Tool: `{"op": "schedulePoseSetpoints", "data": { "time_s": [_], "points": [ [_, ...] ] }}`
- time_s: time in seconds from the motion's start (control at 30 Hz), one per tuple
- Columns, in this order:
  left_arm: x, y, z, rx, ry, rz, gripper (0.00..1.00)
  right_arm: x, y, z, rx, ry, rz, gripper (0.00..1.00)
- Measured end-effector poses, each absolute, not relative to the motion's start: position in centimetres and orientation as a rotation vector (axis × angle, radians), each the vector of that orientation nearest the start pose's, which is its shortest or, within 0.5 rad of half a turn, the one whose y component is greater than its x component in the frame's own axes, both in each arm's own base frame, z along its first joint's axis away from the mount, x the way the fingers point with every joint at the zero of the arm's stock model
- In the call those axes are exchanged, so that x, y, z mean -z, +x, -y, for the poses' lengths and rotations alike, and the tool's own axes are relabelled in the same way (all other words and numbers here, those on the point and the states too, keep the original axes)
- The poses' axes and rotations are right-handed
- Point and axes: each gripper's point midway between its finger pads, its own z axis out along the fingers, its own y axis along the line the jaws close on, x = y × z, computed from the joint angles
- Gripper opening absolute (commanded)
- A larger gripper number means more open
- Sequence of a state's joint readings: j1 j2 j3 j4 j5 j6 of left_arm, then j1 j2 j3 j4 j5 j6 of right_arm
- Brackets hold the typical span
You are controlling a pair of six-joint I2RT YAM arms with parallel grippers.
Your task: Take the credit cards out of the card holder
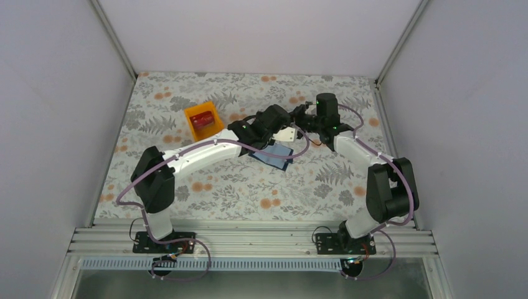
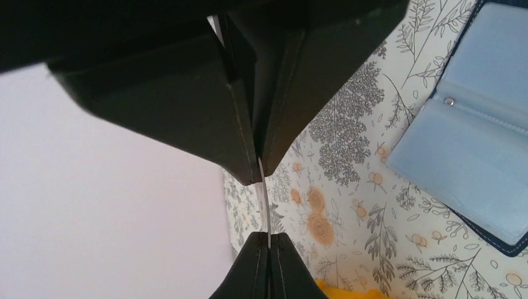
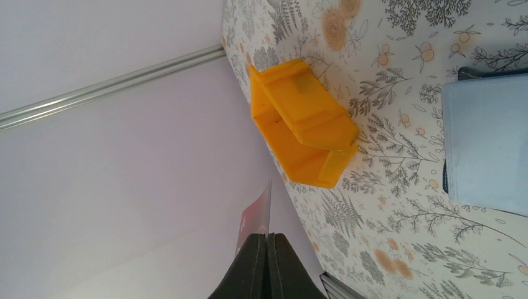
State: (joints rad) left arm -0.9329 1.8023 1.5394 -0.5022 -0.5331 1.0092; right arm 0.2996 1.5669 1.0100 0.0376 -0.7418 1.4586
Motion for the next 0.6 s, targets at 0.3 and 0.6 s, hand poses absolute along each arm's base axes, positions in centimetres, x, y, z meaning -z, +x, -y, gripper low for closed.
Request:
{"op": "schedulePoseSetpoints", "data": {
  "time_s": [0.3,0.6],
  "points": [
    [-20.9,37.4,33.8,-0.516,1.729,-1.544,0.02,-20.3,37.6,-24.0,-1.708,0.844,-2.36,0.93],
    [-19.0,40.4,22.2,-0.382,1.621,-1.854,0.02,-23.8,38.4,-21.3,-1.586,0.56,-2.301,1.0]
  ]
}}
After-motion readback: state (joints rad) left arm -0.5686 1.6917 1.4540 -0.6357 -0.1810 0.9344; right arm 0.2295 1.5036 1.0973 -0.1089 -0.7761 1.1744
